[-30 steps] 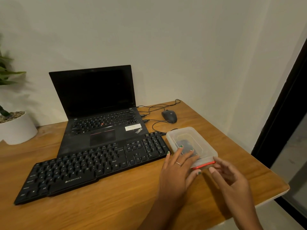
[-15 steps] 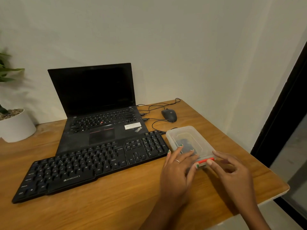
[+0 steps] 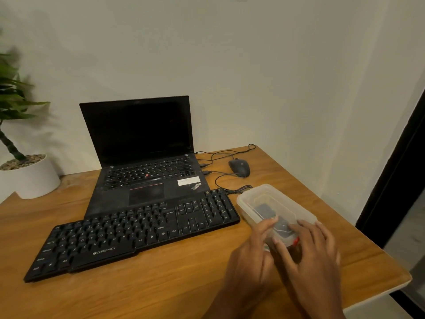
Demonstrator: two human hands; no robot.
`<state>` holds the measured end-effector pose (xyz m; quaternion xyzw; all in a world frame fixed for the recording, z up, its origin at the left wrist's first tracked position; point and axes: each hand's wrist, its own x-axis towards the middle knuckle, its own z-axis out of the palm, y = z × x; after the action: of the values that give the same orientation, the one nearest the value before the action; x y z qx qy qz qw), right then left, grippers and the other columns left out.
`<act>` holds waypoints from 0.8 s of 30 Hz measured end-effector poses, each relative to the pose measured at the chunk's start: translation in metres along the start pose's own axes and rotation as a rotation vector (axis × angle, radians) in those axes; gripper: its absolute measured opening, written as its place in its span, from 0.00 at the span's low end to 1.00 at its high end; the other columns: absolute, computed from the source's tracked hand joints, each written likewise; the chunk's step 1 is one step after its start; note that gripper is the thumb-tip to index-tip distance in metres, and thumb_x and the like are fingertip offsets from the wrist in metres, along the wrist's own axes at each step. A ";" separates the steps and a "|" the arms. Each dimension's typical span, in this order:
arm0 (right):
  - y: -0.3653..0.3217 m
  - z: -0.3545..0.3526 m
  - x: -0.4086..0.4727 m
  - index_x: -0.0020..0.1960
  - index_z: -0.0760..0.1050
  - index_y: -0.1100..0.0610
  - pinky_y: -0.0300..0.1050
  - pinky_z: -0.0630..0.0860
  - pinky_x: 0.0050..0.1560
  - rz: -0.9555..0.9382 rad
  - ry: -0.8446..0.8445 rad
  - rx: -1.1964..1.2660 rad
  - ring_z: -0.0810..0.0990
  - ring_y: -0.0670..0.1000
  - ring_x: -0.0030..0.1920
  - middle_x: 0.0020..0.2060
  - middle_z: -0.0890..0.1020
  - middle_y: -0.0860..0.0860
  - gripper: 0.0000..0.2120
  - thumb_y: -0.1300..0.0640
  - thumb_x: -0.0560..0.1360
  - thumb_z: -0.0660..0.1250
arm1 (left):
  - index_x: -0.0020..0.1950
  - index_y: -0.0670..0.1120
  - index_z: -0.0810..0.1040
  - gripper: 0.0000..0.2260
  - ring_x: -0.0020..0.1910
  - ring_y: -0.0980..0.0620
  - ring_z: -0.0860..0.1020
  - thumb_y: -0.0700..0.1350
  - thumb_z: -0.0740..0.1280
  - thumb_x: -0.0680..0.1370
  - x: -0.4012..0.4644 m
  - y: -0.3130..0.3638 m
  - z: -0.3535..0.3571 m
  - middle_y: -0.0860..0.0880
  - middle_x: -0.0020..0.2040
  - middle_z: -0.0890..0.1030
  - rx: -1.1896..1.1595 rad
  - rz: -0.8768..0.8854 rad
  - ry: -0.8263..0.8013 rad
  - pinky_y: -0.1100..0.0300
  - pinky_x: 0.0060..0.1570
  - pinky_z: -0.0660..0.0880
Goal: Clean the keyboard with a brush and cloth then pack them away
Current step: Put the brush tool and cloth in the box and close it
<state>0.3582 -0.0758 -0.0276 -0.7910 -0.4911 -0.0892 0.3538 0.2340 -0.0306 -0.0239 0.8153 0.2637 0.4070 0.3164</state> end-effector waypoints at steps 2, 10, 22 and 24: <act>0.004 -0.004 0.004 0.59 0.75 0.53 0.62 0.70 0.60 0.009 -0.029 -0.002 0.67 0.58 0.67 0.61 0.77 0.53 0.27 0.35 0.70 0.61 | 0.71 0.62 0.61 0.23 0.53 0.54 0.79 0.43 0.55 0.78 0.001 0.000 0.000 0.47 0.61 0.80 0.084 0.063 0.053 0.63 0.52 0.77; 0.055 -0.041 0.021 0.61 0.72 0.36 0.59 0.53 0.70 -0.039 -0.231 0.341 0.51 0.47 0.75 0.71 0.62 0.35 0.29 0.25 0.66 0.55 | 0.66 0.55 0.70 0.14 0.63 0.64 0.71 0.50 0.56 0.81 0.008 -0.012 -0.001 0.61 0.63 0.72 0.093 -0.203 0.386 0.65 0.60 0.71; 0.079 -0.056 0.018 0.49 0.79 0.44 0.56 0.61 0.70 0.094 -0.192 0.686 0.63 0.43 0.70 0.68 0.67 0.32 0.12 0.39 0.73 0.64 | 0.75 0.57 0.63 0.32 0.69 0.59 0.64 0.67 0.40 0.76 0.014 -0.017 -0.005 0.59 0.70 0.71 0.241 -0.409 -0.090 0.57 0.68 0.58; 0.079 -0.054 0.018 0.49 0.79 0.45 0.57 0.62 0.70 0.115 -0.180 0.726 0.64 0.44 0.70 0.67 0.67 0.32 0.08 0.45 0.73 0.65 | 0.74 0.57 0.66 0.32 0.68 0.61 0.64 0.67 0.39 0.76 0.014 -0.016 -0.006 0.59 0.69 0.71 0.231 -0.401 -0.137 0.60 0.62 0.56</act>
<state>0.4453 -0.1190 -0.0164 -0.6451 -0.4748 0.1804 0.5709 0.2338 -0.0090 -0.0257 0.8030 0.4433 0.2468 0.3126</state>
